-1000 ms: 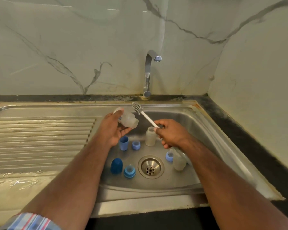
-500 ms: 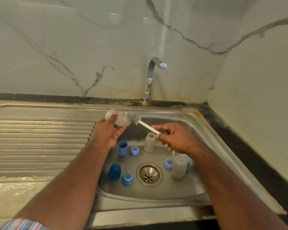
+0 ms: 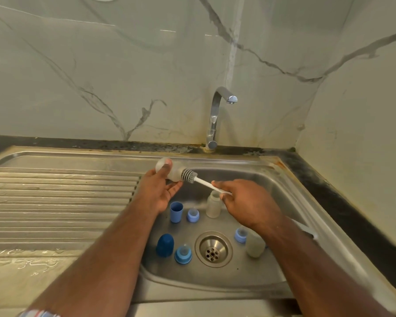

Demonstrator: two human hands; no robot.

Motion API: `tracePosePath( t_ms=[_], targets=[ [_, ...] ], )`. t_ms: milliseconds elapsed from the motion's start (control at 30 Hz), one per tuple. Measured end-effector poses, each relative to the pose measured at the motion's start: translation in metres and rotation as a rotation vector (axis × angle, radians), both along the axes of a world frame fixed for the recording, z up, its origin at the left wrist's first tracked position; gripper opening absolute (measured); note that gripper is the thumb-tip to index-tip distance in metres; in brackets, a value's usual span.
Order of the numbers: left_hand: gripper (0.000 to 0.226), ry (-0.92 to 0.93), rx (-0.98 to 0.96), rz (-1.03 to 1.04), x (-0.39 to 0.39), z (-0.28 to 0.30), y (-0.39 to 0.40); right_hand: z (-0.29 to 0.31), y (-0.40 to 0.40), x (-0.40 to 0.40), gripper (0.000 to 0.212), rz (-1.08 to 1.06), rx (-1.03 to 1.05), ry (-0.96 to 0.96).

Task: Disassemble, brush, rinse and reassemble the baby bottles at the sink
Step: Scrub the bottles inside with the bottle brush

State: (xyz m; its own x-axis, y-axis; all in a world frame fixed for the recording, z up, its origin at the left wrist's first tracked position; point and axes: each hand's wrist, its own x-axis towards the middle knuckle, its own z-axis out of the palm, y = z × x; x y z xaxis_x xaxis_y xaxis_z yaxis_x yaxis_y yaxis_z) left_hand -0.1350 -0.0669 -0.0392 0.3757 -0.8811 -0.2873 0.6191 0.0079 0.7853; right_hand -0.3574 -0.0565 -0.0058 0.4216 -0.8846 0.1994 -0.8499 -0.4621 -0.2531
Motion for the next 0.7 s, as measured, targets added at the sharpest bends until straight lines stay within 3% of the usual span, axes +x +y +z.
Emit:
tracePosePath(
  t_ms=[233,367,467,533,633,700],
  targets=[
    [0.042,-0.031,-0.049,-0.023,-0.002,0.001,-0.001,-0.008,0.007,0.022,0.043,0.001,0.075,-0.060],
    [0.036,0.022,-0.088,-0.108,-0.005,0.003,0.001,-0.006,0.011,0.025,0.037,-0.038,0.642,-0.735],
    [0.040,0.056,-0.116,-0.154,-0.005,0.004,0.002,0.000,0.015,0.022,0.032,-0.051,0.925,-0.991],
    [0.035,0.035,-0.112,-0.161,-0.003,0.004,0.003,-0.001,0.016,0.022,0.034,-0.026,0.862,-0.912],
    [0.023,-0.028,-0.079,-0.148,-0.001,0.003,0.003,-0.003,0.011,0.022,0.039,-0.002,0.437,-0.412],
    [0.025,-0.032,-0.067,-0.121,0.000,0.003,0.002,-0.005,0.011,0.023,0.039,-0.006,0.307,-0.307]
  ],
)
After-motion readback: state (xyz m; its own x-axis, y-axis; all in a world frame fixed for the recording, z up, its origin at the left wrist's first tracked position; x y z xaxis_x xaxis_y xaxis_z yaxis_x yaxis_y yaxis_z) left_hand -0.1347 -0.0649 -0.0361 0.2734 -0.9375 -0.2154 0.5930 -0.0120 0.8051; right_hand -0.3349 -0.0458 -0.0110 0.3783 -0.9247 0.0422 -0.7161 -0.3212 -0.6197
